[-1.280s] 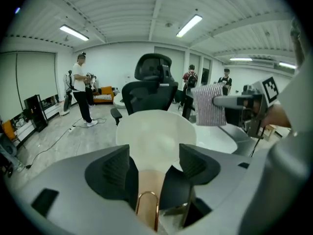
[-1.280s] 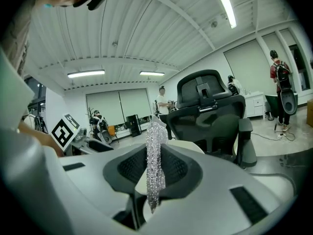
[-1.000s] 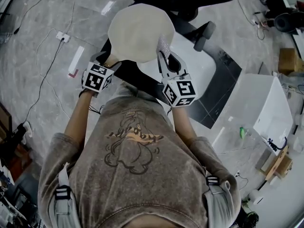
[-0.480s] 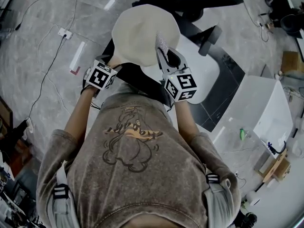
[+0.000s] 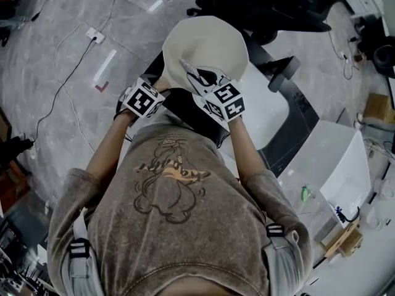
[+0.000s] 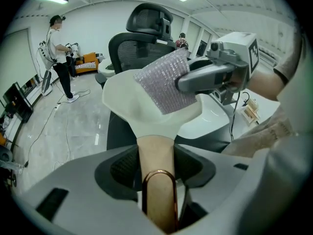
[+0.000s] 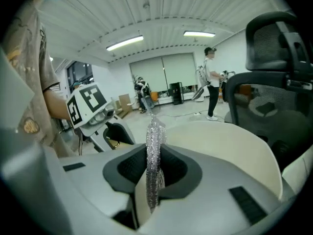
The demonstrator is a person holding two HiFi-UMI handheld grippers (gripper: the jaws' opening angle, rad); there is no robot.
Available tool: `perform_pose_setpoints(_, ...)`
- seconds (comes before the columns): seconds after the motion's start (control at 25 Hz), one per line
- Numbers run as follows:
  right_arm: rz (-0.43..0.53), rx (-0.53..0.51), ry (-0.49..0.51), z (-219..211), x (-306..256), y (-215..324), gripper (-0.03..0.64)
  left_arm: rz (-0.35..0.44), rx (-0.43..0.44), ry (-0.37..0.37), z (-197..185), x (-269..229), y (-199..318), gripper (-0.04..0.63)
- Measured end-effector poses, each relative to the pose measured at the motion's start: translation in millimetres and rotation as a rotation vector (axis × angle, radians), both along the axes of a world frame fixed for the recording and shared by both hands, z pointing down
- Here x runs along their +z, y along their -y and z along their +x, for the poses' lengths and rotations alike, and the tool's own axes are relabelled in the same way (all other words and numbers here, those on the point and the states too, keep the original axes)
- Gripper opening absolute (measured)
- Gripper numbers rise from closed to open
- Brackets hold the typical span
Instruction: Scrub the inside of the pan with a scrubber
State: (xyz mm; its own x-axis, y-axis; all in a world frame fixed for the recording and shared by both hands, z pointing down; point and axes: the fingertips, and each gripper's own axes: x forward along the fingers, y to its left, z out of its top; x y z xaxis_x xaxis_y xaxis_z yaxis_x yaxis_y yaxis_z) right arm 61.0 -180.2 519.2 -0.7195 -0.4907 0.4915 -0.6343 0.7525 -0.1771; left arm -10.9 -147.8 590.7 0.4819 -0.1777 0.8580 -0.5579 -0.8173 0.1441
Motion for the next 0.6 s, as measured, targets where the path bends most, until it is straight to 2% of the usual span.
perform_pose_setpoints(0.12, -0.052, -0.074, -0.055, -18, 17, 4, 0.081, -0.008, 0.004, -0.012, 2, 0, -1, 0.236)
perform_pose_setpoints(0.32, -0.127, -0.149, -0.087, -41, 35, 6, 0.081, -0.036, 0.015, -0.031, -1, -1, 0, 0.235)
perform_pose_setpoints(0.6, -0.150, -0.210, -0.103, -61, 41, 22, 0.081, -0.063, 0.043, -0.078, -5, -6, -1, 0.232)
